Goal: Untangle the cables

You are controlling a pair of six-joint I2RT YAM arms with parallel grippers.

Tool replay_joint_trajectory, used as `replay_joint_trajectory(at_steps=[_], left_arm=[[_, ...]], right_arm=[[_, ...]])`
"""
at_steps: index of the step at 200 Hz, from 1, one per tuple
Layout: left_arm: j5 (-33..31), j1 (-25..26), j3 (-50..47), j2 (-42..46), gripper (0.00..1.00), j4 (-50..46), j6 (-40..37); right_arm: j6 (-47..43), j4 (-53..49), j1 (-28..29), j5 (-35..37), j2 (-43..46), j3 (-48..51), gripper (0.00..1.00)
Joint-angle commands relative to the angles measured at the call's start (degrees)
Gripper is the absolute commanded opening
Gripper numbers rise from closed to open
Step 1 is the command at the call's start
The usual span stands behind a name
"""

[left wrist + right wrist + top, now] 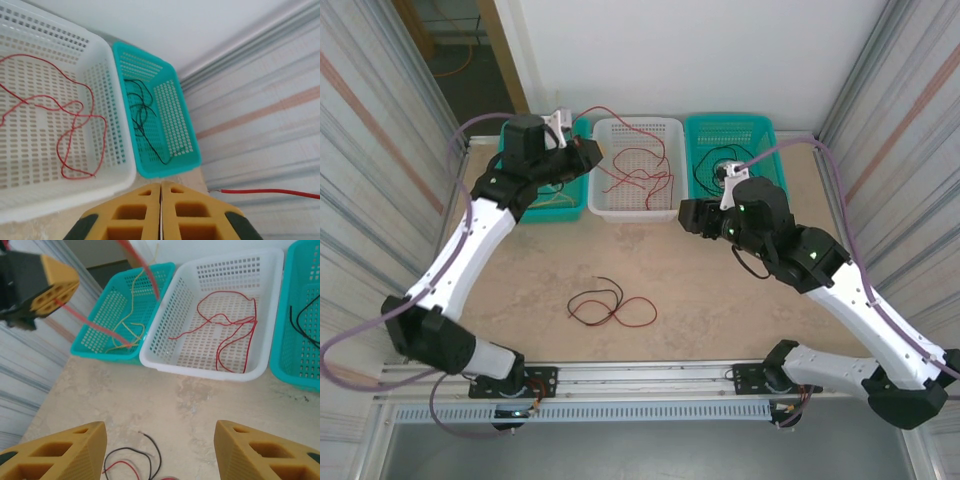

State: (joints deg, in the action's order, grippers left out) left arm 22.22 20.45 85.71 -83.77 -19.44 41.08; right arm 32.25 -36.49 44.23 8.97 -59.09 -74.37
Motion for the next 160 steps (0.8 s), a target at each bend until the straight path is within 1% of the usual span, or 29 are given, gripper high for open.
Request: replay_joint_trajectory(at_steps=[1,21,37,42,46,52,59,64,67,77,92,103,123,147,160], left_arm=[[-4.08,-0.93,3.64,-5.19,0.00,-0.40,1.71],[-3.46,-1.46,4.94,-10.02,0.00,4.65,3.41],[-2.54,-1.55,7.39,-14.19,0.00,6.02,4.90],[-2.01,-1.48,8.42,-15.50,0.03,6.08,4.91],[-1.94,-1.44,9.34,-16.46,0.07,5.88,4.74],[-2.27,-1.30,10.41,-17.81,0.16,5.31,4.65],[-2.52,-1.21,11.56,-19.15,0.34,4.72,4.43],[-2.49,-1.19,12.22,-19.98,0.45,4.49,4.20],[-2.51,-1.20,12.42,-20.41,0.50,4.23,4.05],[-3.16,-1.03,13.24,-21.31,0.60,3.23,3.92],[-3.79,-0.63,13.26,-21.48,0.69,2.76,3.20],[-4.09,-0.30,13.06,-21.06,0.71,2.21,2.42],[-5.07,0.04,11.97,-18.80,0.70,1.07,0.74],[-6.36,0.13,9.40,-13.63,0.68,-0.22,-1.49],[-6.73,0.28,6.65,-9.96,0.66,-0.25,-2.87]], right_arm=[[1.85,-0.64,-0.11,-0.80,1.76,1.82,0.58],[2.11,-1.03,-0.11,-0.96,2.14,2.63,0.57],[2.20,-1.28,-0.11,-0.97,2.14,2.99,0.57],[2.20,-1.45,-0.11,-0.97,2.14,3.00,0.57],[2.20,-1.52,-0.11,-0.97,2.16,2.99,0.57],[2.20,-1.65,-0.06,-0.97,3.62,3.05,0.57],[2.18,-1.73,-0.11,-0.97,3.80,3.13,0.57],[2.12,-1.74,-0.05,-0.97,3.89,3.13,0.57],[2.12,-1.74,-0.10,-0.93,3.83,3.25,0.57],[2.03,-1.90,-0.09,-0.80,3.89,3.40,0.57],[1.98,-1.91,-0.11,-0.79,3.90,3.75,0.57],[1.94,-1.83,-0.10,-0.88,3.77,3.96,0.57],[1.51,-1.92,-0.06,-1.13,3.16,3.88,0.57],[1.07,-1.75,-0.01,-1.82,2.75,3.70,0.57],[0.91,-1.33,0.02,-2.65,0.34,3.84,0.57]])
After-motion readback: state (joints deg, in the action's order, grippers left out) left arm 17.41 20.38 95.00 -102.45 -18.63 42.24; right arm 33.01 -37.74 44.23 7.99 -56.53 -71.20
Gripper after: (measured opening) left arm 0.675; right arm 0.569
